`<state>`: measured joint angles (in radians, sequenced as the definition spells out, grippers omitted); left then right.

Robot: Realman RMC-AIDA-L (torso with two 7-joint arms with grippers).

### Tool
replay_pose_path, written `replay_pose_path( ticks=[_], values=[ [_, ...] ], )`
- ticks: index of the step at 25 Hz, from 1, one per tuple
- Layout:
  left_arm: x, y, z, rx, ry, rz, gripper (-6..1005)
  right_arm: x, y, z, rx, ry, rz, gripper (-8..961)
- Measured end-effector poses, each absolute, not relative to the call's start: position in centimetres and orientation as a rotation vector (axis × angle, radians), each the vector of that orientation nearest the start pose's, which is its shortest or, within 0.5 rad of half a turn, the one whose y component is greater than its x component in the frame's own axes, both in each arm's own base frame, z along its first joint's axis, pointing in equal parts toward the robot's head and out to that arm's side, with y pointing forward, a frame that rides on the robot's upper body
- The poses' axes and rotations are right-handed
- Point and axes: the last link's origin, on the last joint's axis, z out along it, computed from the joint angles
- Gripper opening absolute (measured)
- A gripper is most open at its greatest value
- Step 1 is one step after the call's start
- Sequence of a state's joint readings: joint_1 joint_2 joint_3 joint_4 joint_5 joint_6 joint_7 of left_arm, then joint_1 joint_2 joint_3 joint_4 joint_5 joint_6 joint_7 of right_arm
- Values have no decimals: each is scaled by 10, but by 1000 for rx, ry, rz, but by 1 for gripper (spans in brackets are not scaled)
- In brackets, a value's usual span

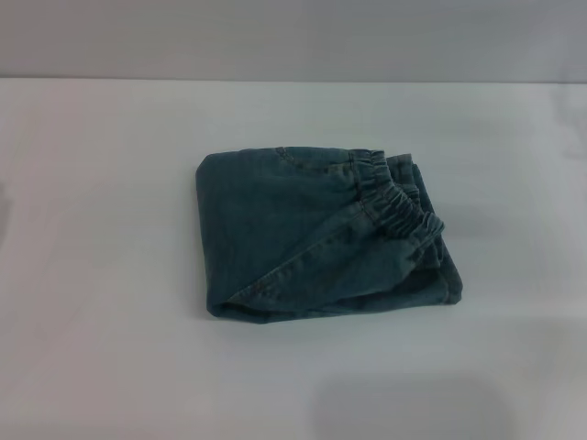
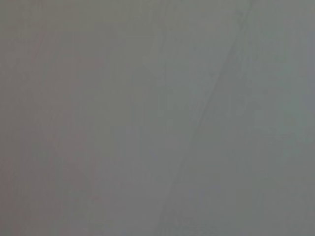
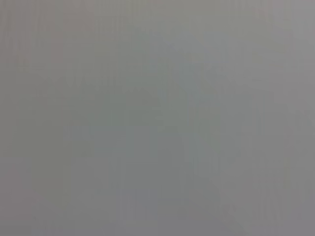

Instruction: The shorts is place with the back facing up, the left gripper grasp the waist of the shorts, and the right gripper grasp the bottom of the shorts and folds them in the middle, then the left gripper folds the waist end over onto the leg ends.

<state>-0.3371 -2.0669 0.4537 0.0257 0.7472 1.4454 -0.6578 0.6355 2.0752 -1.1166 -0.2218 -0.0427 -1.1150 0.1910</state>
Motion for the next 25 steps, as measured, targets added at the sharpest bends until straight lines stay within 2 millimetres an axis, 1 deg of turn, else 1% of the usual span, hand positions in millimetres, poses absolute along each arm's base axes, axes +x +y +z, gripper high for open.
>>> replay_pose_path(
  ticks=[10,20,25],
  values=[
    [-381,280,61,-1164,-732,-1026,815,275,418,64,-1349,397,841,557],
    [-380,281,60,-1183,-728,-1020,814,283,413,55,-1362,435,821,557],
    [-381,279,60,-1186,-729,-1013,813,281,413,52,-1372,439,822,557]
  ],
)
